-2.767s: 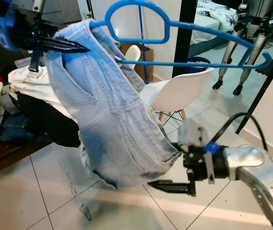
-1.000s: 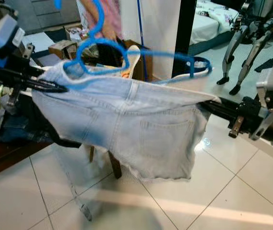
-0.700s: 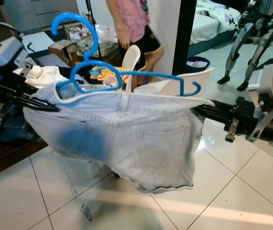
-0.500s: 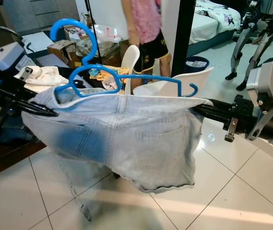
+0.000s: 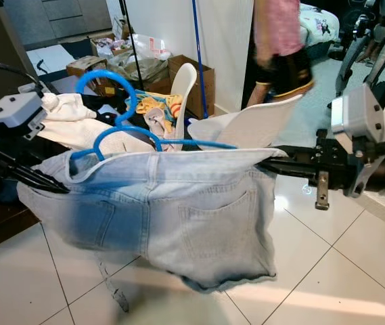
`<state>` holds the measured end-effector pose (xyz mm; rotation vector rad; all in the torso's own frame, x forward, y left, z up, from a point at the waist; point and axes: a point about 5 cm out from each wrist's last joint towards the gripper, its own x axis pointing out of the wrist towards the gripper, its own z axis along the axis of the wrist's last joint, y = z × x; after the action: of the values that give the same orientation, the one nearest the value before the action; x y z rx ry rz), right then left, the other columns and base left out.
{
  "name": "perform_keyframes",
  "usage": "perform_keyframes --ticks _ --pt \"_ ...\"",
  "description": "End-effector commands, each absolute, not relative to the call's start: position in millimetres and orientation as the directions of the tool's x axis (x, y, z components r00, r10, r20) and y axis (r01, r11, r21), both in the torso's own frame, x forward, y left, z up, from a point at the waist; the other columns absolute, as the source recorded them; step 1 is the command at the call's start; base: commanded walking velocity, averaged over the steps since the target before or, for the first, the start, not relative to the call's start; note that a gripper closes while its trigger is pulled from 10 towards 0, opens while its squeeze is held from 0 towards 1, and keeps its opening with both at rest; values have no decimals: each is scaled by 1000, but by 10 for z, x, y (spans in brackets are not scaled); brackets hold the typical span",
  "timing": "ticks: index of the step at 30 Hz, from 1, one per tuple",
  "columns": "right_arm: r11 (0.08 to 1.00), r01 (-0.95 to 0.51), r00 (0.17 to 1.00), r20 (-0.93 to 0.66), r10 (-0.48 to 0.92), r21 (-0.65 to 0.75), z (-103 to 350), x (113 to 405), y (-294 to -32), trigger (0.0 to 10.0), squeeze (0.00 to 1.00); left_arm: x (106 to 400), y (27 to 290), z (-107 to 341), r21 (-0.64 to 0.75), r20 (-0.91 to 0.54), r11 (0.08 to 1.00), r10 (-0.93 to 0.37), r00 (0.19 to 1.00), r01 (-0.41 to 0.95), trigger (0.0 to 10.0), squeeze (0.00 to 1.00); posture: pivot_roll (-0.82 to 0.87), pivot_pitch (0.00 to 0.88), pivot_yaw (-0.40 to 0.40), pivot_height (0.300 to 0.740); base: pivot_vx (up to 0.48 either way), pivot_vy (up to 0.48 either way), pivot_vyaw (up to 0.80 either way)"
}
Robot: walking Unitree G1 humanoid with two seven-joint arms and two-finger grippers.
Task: Hang hanger
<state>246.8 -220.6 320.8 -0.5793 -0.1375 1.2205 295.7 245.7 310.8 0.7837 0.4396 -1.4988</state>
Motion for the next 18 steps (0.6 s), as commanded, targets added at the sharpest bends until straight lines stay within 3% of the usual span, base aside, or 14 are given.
perform_keyframes --ticks 1,5,9,11,14,18 --pt "181 -810 365 -239 900 -557 3298 2451 -2194 0 0 2882 2594 3112 138 -738 -89 -674 42 986 10000 0 1 36 40 740 0 0 0" --pt "77 -693 459 -357 814 -717 3230 2582 -2114 0 0 2878 2565 3077 109 -736 -98 -677 14 989 10000 0 -2 33 36 740 0 0 0" --pt "44 -643 491 -368 790 -764 3206 2633 -2077 0 0 2876 2550 3068 102 -731 -103 -682 4 989 10000 0 -7 32 35 740 0 0 0" --pt "-54 -539 561 -406 722 -840 3082 2760 -2032 0 0 2877 2499 3080 100 -704 -120 -710 -15 988 10000 0 -14 28 31 740 0 0 0" --pt "-115 -504 596 -441 671 -856 2963 2823 -2059 0 0 2869 2468 3113 104 -681 -131 -732 -25 986 10000 0 -15 27 27 740 0 0 0" --pt "-130 -455 642 -426 638 -881 2947 2877 -2112 0 0 2841 2461 3120 96 -679 -140 -733 -38 985 10000 0 -11 27 26 740 0 0 0"
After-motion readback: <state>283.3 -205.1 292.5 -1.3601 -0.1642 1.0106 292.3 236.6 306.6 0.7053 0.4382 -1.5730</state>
